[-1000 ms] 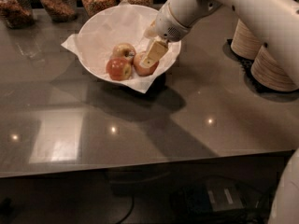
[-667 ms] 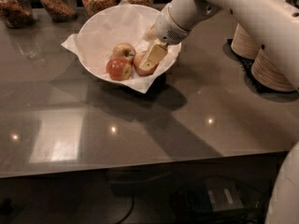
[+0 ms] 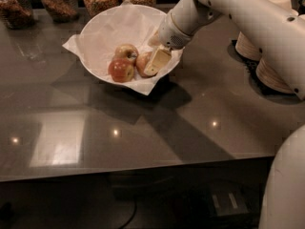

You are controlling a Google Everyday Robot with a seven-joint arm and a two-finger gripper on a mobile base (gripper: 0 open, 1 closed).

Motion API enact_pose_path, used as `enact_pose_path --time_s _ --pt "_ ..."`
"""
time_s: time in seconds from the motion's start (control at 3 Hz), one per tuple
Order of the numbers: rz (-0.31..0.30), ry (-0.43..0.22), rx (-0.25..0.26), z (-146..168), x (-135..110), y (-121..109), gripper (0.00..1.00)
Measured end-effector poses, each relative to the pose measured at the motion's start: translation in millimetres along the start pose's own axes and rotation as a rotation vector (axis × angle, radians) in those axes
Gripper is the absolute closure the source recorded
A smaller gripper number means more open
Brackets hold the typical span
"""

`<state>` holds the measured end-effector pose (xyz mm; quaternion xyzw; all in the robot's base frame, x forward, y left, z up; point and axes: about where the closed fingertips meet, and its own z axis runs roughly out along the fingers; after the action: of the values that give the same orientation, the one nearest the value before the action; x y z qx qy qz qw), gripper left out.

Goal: Pick apple from white bowl

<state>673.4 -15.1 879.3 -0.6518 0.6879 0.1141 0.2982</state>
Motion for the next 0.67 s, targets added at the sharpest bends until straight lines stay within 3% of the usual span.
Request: enact_pose_path --time_s 0.67 --pt "0.027 0.022 -0.025 15.4 15.9 -0.1 0.32"
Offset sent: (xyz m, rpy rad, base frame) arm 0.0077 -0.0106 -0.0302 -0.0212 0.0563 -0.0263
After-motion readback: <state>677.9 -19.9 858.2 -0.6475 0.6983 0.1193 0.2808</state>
